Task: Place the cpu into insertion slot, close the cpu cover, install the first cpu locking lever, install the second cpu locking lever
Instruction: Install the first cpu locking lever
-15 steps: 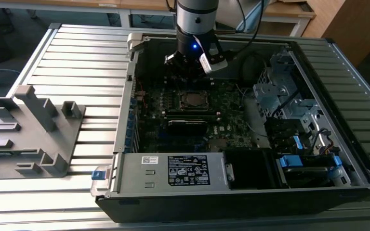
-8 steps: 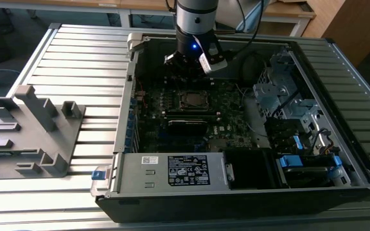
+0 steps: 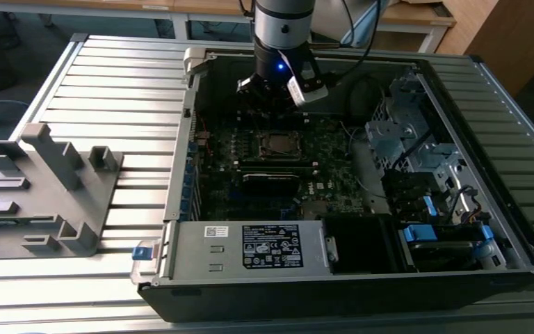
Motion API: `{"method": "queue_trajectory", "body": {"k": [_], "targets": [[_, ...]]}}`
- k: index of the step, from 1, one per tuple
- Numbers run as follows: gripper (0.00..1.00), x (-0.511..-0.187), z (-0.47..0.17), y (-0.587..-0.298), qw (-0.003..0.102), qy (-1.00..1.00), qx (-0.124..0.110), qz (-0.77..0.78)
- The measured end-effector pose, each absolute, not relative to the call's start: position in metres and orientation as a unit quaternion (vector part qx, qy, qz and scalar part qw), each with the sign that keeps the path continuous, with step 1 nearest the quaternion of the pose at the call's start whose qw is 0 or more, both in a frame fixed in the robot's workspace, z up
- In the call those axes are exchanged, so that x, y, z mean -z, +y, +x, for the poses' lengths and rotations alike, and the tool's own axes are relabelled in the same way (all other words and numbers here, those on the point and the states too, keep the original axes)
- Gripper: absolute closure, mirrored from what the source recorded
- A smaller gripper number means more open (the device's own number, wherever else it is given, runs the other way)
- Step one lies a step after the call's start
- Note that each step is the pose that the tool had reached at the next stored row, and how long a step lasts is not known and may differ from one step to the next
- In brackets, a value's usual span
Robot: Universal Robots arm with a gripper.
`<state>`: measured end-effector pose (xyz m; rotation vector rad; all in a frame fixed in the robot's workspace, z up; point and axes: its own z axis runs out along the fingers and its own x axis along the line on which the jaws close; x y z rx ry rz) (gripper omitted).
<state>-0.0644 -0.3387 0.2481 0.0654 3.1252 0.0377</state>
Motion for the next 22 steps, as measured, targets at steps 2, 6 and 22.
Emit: {"method": "queue_trajectory", "body": {"k": [2, 6, 22], "targets": [[0.9, -0.248, -0.064, -0.339, 0.008, 1.0, -0.012, 0.021], [0.9, -0.248, -0.066, -0.339, 0.008, 1.0, -0.012, 0.021], [0.9, -0.248, -0.089, -0.339, 0.009, 1.0, -0.012, 0.021]]}}
